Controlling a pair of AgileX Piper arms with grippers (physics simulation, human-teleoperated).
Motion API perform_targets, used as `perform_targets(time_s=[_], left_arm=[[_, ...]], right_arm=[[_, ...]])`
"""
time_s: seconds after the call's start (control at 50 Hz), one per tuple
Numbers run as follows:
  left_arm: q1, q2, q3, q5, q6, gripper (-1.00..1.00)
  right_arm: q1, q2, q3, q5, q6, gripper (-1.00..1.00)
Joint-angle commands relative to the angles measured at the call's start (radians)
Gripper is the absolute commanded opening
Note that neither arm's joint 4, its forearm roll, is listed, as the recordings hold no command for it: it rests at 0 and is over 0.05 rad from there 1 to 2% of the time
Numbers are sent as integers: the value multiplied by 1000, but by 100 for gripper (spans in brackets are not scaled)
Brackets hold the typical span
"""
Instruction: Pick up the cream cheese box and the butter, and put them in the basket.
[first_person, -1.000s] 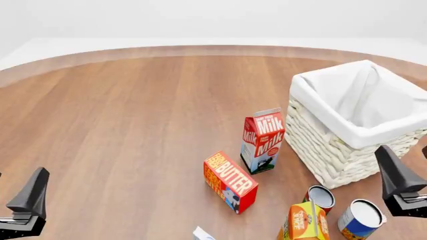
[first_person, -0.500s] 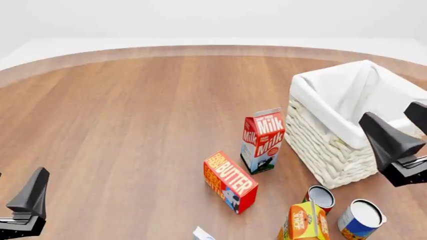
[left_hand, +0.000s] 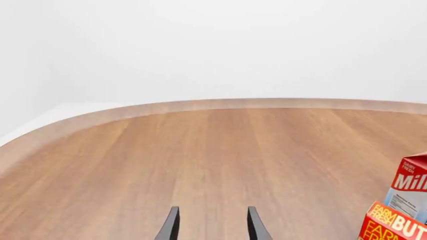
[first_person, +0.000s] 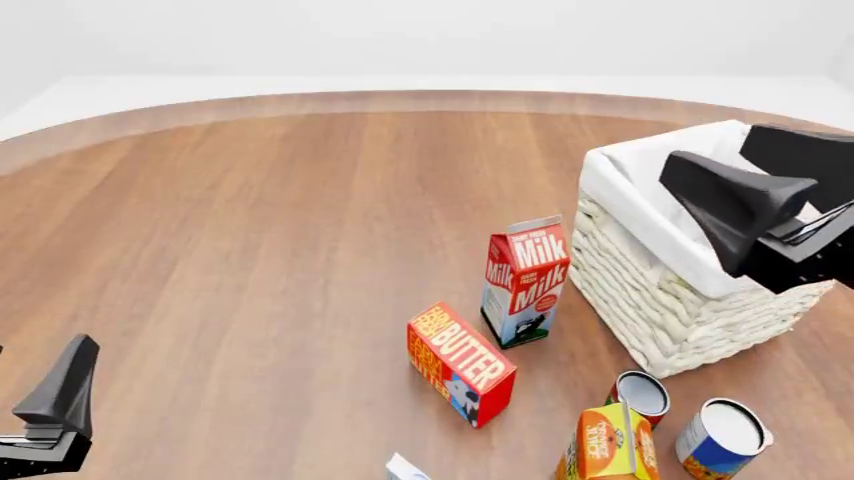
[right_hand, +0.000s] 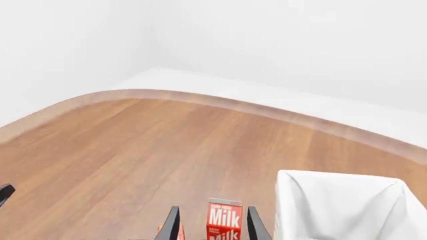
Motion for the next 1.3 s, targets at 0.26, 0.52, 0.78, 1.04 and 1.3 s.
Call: perform_targets(time_s=[0.26,0.52,0.78,1.04,1.3], left_arm=[[0,0,0,0,0,100],[0,0,0,0,0,100],[0,0,0,0,0,100],[0,0,0,0,0,100],[0,0,0,0,0,100]], right_arm=[[190,197,-169,72,61,100],[239,288,-246,83,153,100],[306,385,-296,133,142,100],[351,389,-302,149,141,100],[333,428,-256,142,180,100]])
